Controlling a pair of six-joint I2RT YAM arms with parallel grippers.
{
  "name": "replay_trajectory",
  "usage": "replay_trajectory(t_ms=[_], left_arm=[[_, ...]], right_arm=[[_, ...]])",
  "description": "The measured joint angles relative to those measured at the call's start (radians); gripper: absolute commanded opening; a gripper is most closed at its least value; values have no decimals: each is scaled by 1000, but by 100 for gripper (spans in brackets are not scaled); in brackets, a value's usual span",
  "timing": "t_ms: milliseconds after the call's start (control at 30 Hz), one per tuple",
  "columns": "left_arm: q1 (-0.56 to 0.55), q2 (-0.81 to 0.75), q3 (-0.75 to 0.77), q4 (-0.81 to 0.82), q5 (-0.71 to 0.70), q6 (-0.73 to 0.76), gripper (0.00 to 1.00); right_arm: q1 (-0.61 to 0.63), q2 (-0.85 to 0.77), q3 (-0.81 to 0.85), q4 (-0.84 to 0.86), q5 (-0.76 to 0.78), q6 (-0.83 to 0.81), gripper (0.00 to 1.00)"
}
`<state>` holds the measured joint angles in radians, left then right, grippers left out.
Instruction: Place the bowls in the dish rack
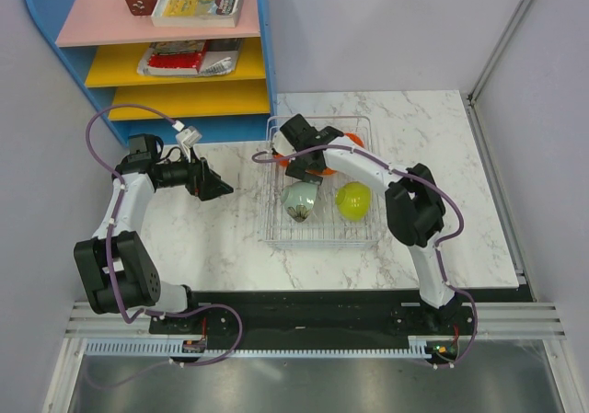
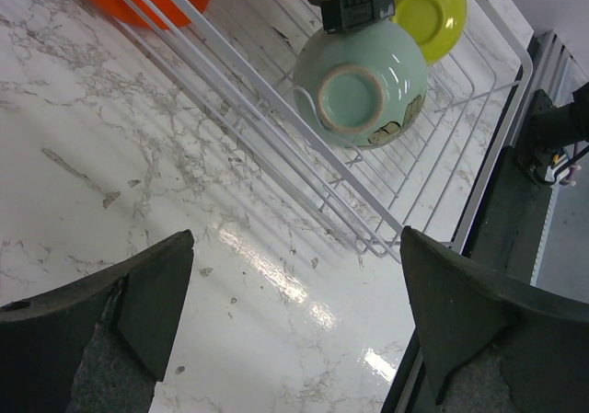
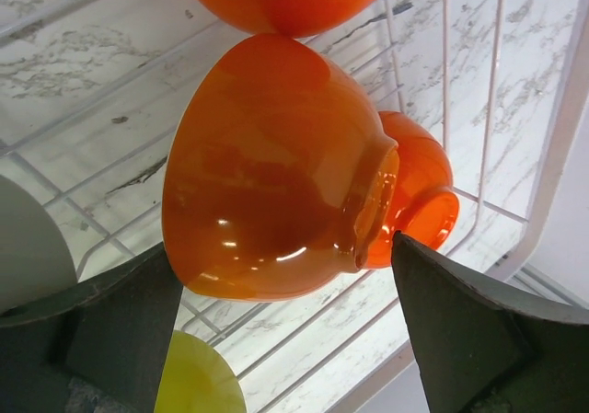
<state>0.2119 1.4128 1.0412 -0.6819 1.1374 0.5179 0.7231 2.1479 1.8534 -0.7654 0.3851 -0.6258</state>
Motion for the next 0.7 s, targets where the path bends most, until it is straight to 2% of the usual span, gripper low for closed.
replay_trajectory(t_ms=[533, 700], left_arm=[[1, 0, 0, 0, 0, 1, 100], [1, 0, 0, -1, 0, 1, 100]], right_arm=[[-89, -2, 80, -167, -330, 14, 98], [-108, -2, 83, -191, -383, 21, 98]])
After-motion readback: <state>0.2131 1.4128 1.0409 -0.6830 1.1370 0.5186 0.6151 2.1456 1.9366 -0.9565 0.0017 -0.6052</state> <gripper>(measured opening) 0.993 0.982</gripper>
